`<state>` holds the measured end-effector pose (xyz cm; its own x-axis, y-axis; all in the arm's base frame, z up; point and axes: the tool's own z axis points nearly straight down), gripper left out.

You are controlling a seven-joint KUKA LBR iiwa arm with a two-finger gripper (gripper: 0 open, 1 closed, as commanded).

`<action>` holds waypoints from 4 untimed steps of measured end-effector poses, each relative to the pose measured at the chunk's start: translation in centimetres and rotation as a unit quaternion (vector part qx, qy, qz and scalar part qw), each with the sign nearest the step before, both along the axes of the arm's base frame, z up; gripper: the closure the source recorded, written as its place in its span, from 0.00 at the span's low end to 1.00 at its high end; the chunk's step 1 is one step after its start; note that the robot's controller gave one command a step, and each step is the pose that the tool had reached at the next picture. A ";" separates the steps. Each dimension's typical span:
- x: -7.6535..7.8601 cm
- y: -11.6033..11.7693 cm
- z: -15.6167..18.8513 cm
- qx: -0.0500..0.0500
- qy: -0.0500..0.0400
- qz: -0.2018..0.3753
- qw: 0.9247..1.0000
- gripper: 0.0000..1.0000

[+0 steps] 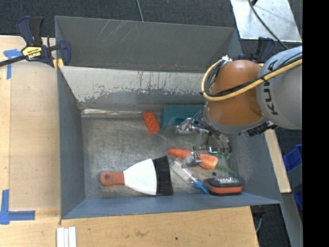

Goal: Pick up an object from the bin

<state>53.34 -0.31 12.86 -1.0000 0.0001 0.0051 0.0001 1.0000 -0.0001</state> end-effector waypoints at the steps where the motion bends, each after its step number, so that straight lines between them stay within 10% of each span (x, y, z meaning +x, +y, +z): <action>1: 0.2 0.0 0.4 0.000 -0.004 0.000 1.000 0.00; 4: 0.0 -0.7 -0.3 0.000 -0.004 -0.169 0.986 0.00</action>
Offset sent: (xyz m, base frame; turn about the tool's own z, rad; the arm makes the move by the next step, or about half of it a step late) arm 0.0080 -0.0145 -0.0038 0.1352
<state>53.30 -1.03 12.57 -0.9429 0.3329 -0.0032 0.3329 0.9429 0.0010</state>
